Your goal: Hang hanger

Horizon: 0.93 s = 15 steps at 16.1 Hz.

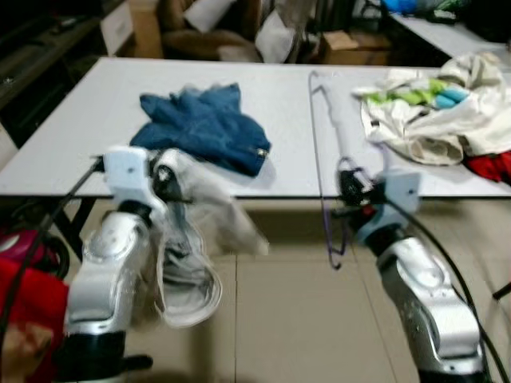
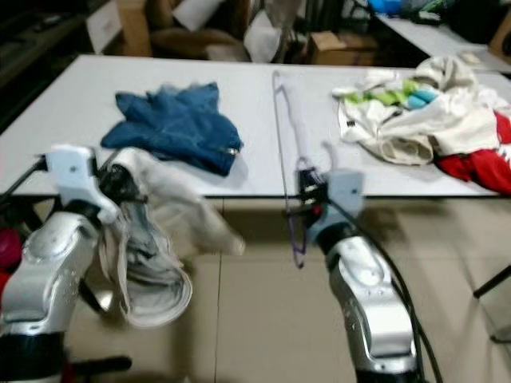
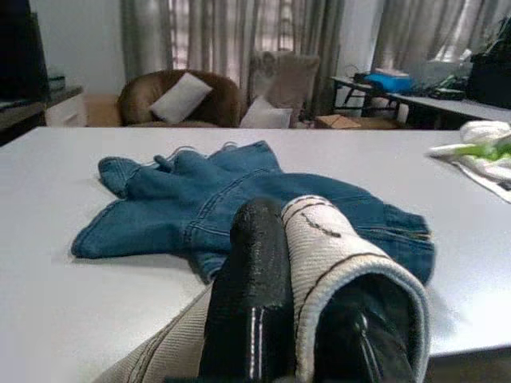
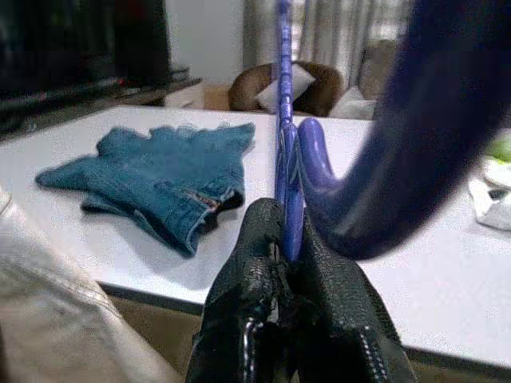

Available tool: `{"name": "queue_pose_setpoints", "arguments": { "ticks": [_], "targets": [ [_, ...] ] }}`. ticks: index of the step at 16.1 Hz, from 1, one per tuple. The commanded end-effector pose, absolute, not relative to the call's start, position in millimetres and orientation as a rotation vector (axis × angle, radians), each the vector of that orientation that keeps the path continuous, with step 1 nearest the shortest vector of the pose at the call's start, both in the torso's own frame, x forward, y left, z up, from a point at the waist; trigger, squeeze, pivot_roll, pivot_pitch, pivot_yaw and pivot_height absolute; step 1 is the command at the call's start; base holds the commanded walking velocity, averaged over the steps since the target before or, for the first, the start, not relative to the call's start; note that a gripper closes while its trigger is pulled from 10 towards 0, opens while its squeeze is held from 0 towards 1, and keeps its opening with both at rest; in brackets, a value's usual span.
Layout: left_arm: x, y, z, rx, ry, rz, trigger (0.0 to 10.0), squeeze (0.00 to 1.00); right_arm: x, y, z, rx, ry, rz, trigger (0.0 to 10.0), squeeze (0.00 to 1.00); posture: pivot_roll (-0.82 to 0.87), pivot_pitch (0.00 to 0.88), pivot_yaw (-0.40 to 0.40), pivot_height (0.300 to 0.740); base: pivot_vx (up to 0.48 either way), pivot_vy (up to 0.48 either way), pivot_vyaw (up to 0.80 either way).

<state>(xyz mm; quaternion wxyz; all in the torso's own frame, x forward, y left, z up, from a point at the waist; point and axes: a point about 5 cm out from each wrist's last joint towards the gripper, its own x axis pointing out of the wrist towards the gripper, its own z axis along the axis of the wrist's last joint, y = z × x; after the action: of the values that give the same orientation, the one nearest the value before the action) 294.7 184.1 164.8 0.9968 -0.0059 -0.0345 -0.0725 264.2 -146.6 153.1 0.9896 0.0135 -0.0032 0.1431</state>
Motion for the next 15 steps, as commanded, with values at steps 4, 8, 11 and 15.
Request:
{"name": "queue_pose_setpoints", "arguments": {
  "ticks": [4, 8, 11, 15],
  "targets": [
    [304, 177, 206, -0.016, -0.222, -0.173, 10.0, 0.00, 266, -154, 160, -0.014, -0.033, 0.295, 10.0, 0.00, -0.04, 0.000, -0.010, 0.740, 0.375, 0.000, 0.40],
    [323, 194, 238, 0.045, -0.301, -0.147, 10.0, 0.00, 262, -157, 174, -0.089, -0.057, 0.499, 10.0, 0.00, -0.04, 0.000, -0.016, 0.740, 0.373, 0.000, 0.20],
    [351, 216, 284, 0.104, -0.382, -0.125, 10.0, 0.00, 239, -165, 192, -0.122, -0.023, 0.860, 10.0, 0.00, -0.03, 0.000, -0.016, 0.740, 0.372, 0.000, 0.00],
    [373, 214, 314, 0.128, -0.417, -0.152, 10.0, 0.00, 214, -171, 203, -0.131, 0.096, 1.181, 10.0, 0.00, -0.03, 0.000, -0.016, 0.740, 0.375, 0.000, 0.00]
  ]
}}
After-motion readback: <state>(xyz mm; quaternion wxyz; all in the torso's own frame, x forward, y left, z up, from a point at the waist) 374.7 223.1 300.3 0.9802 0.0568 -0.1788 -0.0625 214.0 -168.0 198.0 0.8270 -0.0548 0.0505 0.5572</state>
